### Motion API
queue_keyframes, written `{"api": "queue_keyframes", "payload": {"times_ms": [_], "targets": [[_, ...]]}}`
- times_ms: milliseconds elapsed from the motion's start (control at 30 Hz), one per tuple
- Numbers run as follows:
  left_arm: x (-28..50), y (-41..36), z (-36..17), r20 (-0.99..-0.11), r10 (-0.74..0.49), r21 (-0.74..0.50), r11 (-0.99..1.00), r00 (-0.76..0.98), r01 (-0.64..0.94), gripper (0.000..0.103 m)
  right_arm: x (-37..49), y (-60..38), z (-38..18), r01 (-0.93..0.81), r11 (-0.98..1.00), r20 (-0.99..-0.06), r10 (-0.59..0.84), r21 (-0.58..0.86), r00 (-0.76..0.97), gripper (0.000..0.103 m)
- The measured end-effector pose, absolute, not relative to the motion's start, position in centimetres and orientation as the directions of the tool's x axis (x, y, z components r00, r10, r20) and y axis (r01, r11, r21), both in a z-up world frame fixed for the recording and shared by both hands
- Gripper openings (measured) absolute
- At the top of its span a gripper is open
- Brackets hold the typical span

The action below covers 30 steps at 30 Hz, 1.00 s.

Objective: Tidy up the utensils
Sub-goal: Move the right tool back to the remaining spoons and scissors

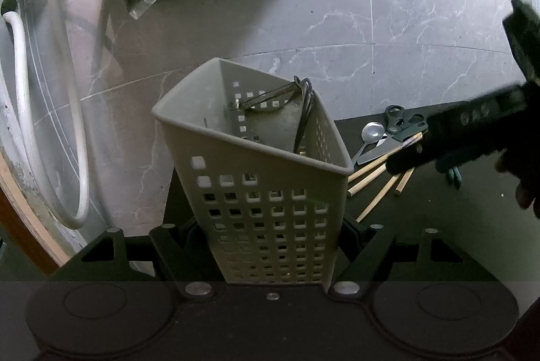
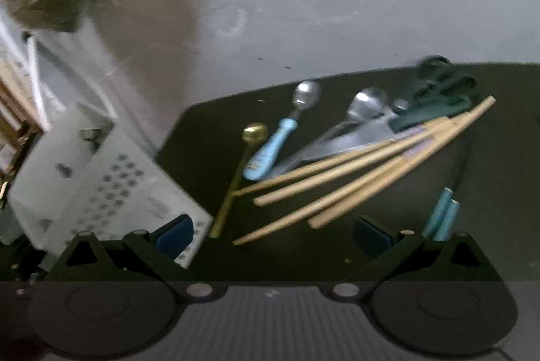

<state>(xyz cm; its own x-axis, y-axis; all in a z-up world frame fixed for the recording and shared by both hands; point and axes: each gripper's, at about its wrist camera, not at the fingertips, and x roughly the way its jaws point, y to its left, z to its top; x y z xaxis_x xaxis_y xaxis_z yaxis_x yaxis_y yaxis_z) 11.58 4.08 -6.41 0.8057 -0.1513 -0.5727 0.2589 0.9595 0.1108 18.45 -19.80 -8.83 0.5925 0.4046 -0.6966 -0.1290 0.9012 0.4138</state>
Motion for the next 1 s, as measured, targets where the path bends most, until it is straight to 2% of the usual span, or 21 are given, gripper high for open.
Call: {"api": "queue_keyframes", "payload": {"times_ms": [200, 400, 533, 1000], "targets": [[11.5, 4.1, -6.5, -0.573, -0.15, 0.105, 0.961, 0.806, 0.254, 0.078, 21.2, -22.0, -9.0, -0.115, 0.938, -0.691, 0.321, 0.328, 0.648, 0.103], [11.7, 4.0, -6.4, -0.579, -0.148, 0.105, 0.962, 0.802, 0.253, 0.078, 25.3, -24.8, -9.2, -0.138, 0.932, -0.641, 0.333, 0.335, 0.692, 0.103], [11.7, 4.0, -6.4, -0.58, -0.148, 0.106, 0.961, 0.801, 0.254, 0.078, 28.0, -25.5, -9.7, -0.226, 0.936, -0.593, 0.346, 0.269, 0.727, 0.103], [11.7, 4.0, -6.3, -0.583, -0.144, 0.104, 0.963, 0.8, 0.25, 0.078, 32.6, -24.5, -11.7, -0.305, 0.921, -0.652, 0.387, 0.241, 0.652, 0.102]]}}
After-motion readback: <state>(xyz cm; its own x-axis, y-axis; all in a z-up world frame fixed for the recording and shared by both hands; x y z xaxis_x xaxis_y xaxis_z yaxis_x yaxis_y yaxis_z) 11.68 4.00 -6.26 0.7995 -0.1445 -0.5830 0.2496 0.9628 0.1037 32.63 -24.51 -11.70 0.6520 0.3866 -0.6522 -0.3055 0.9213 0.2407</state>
